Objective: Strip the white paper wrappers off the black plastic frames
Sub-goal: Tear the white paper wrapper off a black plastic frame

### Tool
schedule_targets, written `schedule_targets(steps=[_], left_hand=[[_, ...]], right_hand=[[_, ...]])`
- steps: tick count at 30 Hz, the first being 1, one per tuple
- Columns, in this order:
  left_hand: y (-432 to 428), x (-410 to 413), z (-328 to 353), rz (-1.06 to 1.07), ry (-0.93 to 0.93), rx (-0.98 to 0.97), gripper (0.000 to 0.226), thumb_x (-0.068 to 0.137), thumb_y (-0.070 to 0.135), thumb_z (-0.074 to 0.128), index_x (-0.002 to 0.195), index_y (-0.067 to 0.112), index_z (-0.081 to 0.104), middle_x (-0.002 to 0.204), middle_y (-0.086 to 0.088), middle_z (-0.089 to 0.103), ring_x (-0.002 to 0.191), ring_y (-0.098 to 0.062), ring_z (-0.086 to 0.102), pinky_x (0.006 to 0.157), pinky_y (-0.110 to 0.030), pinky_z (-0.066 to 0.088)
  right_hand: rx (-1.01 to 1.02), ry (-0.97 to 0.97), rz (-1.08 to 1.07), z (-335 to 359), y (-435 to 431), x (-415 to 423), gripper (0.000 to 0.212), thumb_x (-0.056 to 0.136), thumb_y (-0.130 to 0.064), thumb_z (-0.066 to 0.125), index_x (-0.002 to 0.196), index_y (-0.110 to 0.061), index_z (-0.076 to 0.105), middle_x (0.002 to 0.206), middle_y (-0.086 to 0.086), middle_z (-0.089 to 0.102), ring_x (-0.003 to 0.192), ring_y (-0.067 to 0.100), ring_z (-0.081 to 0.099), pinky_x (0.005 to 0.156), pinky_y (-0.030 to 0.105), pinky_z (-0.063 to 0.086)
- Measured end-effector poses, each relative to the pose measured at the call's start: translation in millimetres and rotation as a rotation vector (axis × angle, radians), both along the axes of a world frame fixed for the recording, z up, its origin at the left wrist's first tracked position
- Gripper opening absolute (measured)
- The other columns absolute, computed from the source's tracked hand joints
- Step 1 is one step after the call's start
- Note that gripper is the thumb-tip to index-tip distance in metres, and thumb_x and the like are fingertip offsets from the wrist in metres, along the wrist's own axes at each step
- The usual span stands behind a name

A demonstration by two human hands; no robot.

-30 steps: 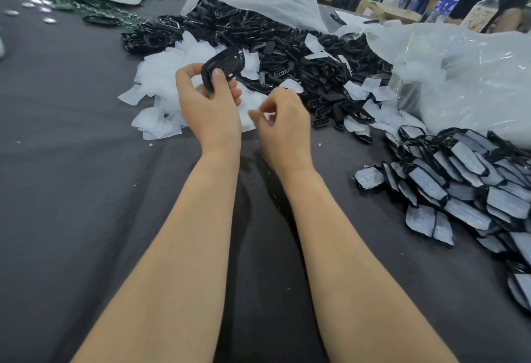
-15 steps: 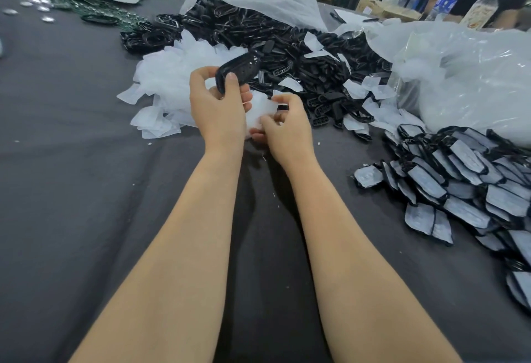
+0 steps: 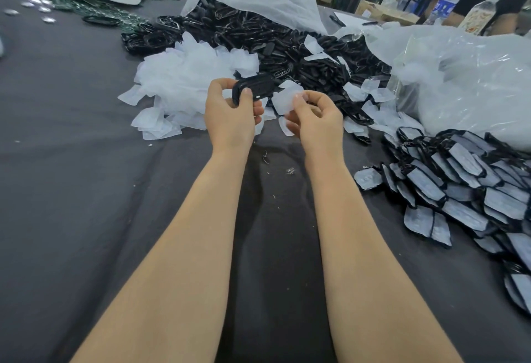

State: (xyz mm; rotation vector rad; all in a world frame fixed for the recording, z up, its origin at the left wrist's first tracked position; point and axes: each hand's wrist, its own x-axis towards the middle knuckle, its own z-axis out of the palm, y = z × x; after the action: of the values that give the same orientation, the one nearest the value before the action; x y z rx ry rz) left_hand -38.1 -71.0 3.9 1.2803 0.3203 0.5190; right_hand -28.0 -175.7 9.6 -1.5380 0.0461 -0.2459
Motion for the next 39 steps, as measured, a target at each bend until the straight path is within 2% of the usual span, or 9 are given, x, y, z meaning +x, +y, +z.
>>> schedule_targets(steps=[3, 5, 9, 16, 22, 26, 28, 35, 39], left_hand=[[-1, -1, 0, -0.017, 0.001, 0.021, 0.010, 0.096, 0.008, 0.050, 0.101, 0.016, 0.048, 0.070, -0.001, 0.063, 0.056, -0.004, 0.061, 0.061, -0.019, 0.054], [-2, -1, 1, -0.028, 0.001, 0.025, 0.011, 0.096, 0.007, 0.050, 0.099, 0.017, 0.048, 0.071, -0.003, 0.063, 0.055, -0.004, 0.061, 0.062, -0.020, 0.055], [-3, -2, 1, -0.047, -0.005, 0.040, 0.011, 0.096, 0.008, 0.051, 0.097, 0.018, 0.048, 0.072, -0.004, 0.063, 0.055, -0.003, 0.062, 0.065, -0.022, 0.056], [-4, -1, 0, -0.100, -0.016, 0.087, 0.016, 0.097, 0.008, 0.049, 0.096, 0.023, 0.047, 0.071, -0.002, 0.062, 0.055, -0.002, 0.063, 0.065, -0.022, 0.057], [-4, -2, 1, -0.155, -0.013, 0.139, 0.018, 0.096, 0.007, 0.048, 0.096, 0.025, 0.048, 0.078, -0.008, 0.065, 0.056, -0.002, 0.065, 0.060, -0.018, 0.053], [-4, -4, 3, -0.230, -0.034, 0.138, 0.022, 0.094, 0.003, 0.050, 0.092, 0.025, 0.051, 0.071, -0.007, 0.065, 0.053, -0.003, 0.063, 0.054, -0.014, 0.049], [-5, -4, 4, -0.266, -0.048, 0.141, 0.017, 0.094, 0.003, 0.052, 0.098, 0.019, 0.051, 0.069, -0.007, 0.065, 0.052, -0.005, 0.063, 0.054, -0.014, 0.049], [-9, -6, 5, -0.345, -0.067, 0.153, 0.015, 0.094, 0.004, 0.053, 0.097, 0.019, 0.049, 0.075, -0.011, 0.067, 0.062, -0.008, 0.067, 0.068, -0.022, 0.058], [-10, -7, 6, -0.362, -0.067, 0.137, 0.014, 0.095, 0.005, 0.054, 0.103, 0.015, 0.049, 0.081, -0.015, 0.068, 0.065, -0.009, 0.069, 0.068, -0.020, 0.058]], right_hand=[[-0.076, -0.033, -0.085, 1, -6, 2, 0.013, 0.093, -0.014, 0.059, 0.081, -0.020, 0.060, 0.055, -0.010, 0.050, 0.050, 0.004, 0.045, 0.055, 0.020, 0.043], [0.113, 0.014, -0.057, 4, -6, 2, 0.011, 0.093, -0.008, 0.057, 0.085, -0.014, 0.060, 0.061, -0.002, 0.060, 0.049, 0.004, 0.053, 0.052, 0.016, 0.046], [0.407, 0.046, 0.021, 13, -5, 2, 0.003, 0.092, -0.006, 0.057, 0.091, -0.007, 0.059, 0.077, 0.006, 0.066, 0.065, 0.010, 0.064, 0.069, 0.022, 0.057], [0.029, -0.122, -0.083, 11, -7, -1, 0.021, 0.089, 0.002, 0.058, 0.102, -0.011, 0.047, 0.085, 0.007, 0.063, 0.063, 0.004, 0.064, 0.076, 0.027, 0.057], [-0.074, -0.126, 0.077, 14, -10, -3, 0.010, 0.092, -0.007, 0.059, 0.089, -0.015, 0.063, 0.071, -0.004, 0.062, 0.058, 0.002, 0.056, 0.065, 0.018, 0.051], [-0.314, -0.192, 0.015, 10, -5, -4, 0.008, 0.091, -0.006, 0.060, 0.091, -0.014, 0.060, 0.078, -0.002, 0.063, 0.071, 0.012, 0.060, 0.077, 0.033, 0.054], [-0.375, -0.234, -0.077, 8, 0, -5, 0.004, 0.090, -0.008, 0.061, 0.091, -0.012, 0.060, 0.081, -0.004, 0.062, 0.077, 0.012, 0.061, 0.080, 0.032, 0.053], [-0.240, -0.169, -0.202, 1, 4, -2, 0.009, 0.091, -0.012, 0.061, 0.084, -0.016, 0.057, 0.093, 0.010, 0.063, 0.079, 0.015, 0.058, 0.075, 0.024, 0.048], [-0.101, -0.170, -0.166, 1, 4, -2, 0.020, 0.091, -0.006, 0.059, 0.078, -0.019, 0.052, 0.076, 0.005, 0.058, 0.051, 0.000, 0.057, 0.054, 0.014, 0.045]])
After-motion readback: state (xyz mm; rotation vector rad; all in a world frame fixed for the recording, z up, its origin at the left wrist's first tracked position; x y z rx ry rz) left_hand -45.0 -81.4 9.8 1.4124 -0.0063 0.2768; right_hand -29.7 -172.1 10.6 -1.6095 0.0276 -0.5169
